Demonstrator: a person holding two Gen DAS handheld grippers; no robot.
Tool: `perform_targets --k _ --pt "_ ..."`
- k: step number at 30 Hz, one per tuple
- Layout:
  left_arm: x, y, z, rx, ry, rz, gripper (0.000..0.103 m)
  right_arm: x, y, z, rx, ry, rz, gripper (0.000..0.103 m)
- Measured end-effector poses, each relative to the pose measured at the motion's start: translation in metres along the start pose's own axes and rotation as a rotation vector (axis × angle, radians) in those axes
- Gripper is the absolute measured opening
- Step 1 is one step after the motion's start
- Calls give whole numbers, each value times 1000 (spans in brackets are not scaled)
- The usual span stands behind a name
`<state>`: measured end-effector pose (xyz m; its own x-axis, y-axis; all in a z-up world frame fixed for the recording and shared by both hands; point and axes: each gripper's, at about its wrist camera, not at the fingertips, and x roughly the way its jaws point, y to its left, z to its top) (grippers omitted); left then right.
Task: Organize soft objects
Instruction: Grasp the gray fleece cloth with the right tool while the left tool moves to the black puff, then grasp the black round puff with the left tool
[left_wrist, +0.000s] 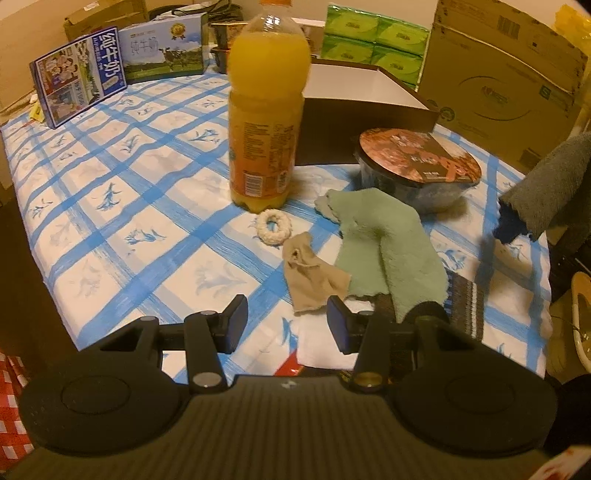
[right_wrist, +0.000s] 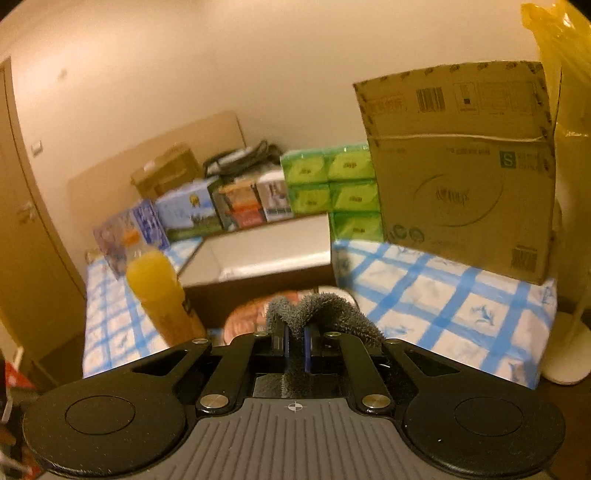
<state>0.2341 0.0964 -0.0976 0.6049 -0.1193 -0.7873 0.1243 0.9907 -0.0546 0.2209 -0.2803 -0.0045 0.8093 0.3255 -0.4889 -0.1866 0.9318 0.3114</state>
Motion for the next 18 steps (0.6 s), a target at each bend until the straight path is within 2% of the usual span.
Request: perform_targets --k 3,6,9,14,18 --pt "3 -5 -2 10 12 -17 43 -2 5 -12 -25 97 11 7" --pt "6 -13 -5 25 24 -34 43 0 12 -27 -39 192 61 8" --pt "11 -23 -8 50 41 -61 43 12 10 -41 -26 261 77 8" --pt "21 -45 -15 97 64 -113 43 37 -9 -61 33 308 -4 8" --pt "34 -65 -21 143 87 -145 44 59 -16 -79 -10 318 -115 8"
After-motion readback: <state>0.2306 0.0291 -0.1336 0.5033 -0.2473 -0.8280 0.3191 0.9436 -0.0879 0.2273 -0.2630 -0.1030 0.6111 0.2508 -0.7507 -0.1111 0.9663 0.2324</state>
